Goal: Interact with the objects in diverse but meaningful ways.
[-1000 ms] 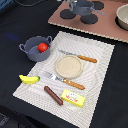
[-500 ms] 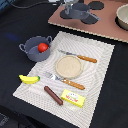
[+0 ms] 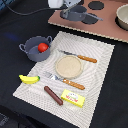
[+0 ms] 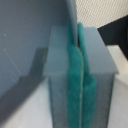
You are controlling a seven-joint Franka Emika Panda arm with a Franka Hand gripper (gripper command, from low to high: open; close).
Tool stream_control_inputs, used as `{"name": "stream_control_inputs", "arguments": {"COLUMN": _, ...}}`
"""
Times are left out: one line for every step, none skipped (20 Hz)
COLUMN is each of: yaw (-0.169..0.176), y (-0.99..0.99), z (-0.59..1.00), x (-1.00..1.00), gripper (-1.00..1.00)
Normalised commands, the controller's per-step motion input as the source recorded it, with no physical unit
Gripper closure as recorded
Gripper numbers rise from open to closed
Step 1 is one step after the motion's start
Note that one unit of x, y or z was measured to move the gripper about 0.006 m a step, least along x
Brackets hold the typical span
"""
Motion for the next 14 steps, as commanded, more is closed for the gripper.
{"name": "stream_control_inputs", "arguments": {"yaw": 0.04, "y": -0.68, "z": 0.11, "x": -0.22, "gripper": 1.0}}
{"name": "stream_control_inputs", "arguments": {"yaw": 0.039, "y": -0.69, "z": 0.1, "x": -0.21, "gripper": 1.0}}
{"name": "stream_control_inputs", "arguments": {"yaw": 0.039, "y": -0.72, "z": 0.09, "x": -0.17, "gripper": 1.0}}
{"name": "stream_control_inputs", "arguments": {"yaw": 0.033, "y": -0.73, "z": 0.08, "x": -0.18, "gripper": 1.0}}
{"name": "stream_control_inputs", "arguments": {"yaw": 0.029, "y": -0.73, "z": 0.08, "x": -0.19, "gripper": 1.0}}
{"name": "stream_control_inputs", "arguments": {"yaw": 0.025, "y": -0.74, "z": 0.08, "x": -0.19, "gripper": 1.0}}
{"name": "stream_control_inputs", "arguments": {"yaw": 0.016, "y": -0.76, "z": 0.07, "x": -0.18, "gripper": 1.0}}
{"name": "stream_control_inputs", "arguments": {"yaw": 0.014, "y": -0.77, "z": 0.07, "x": -0.17, "gripper": 1.0}}
{"name": "stream_control_inputs", "arguments": {"yaw": 0.015, "y": -0.77, "z": 0.05, "x": -0.16, "gripper": 1.0}}
{"name": "stream_control_inputs", "arguments": {"yaw": 0.014, "y": -0.76, "z": 0.0, "x": -0.19, "gripper": 1.0}}
{"name": "stream_control_inputs", "arguments": {"yaw": 0.02, "y": -0.72, "z": 0.0, "x": -0.26, "gripper": 1.0}}
{"name": "stream_control_inputs", "arguments": {"yaw": 0.018, "y": -0.68, "z": -0.05, "x": -0.36, "gripper": 1.0}}
{"name": "stream_control_inputs", "arguments": {"yaw": 0.016, "y": -0.63, "z": -0.11, "x": -0.46, "gripper": 1.0}}
{"name": "stream_control_inputs", "arguments": {"yaw": 0.015, "y": -0.56, "z": -0.13, "x": -0.49, "gripper": 1.0}}
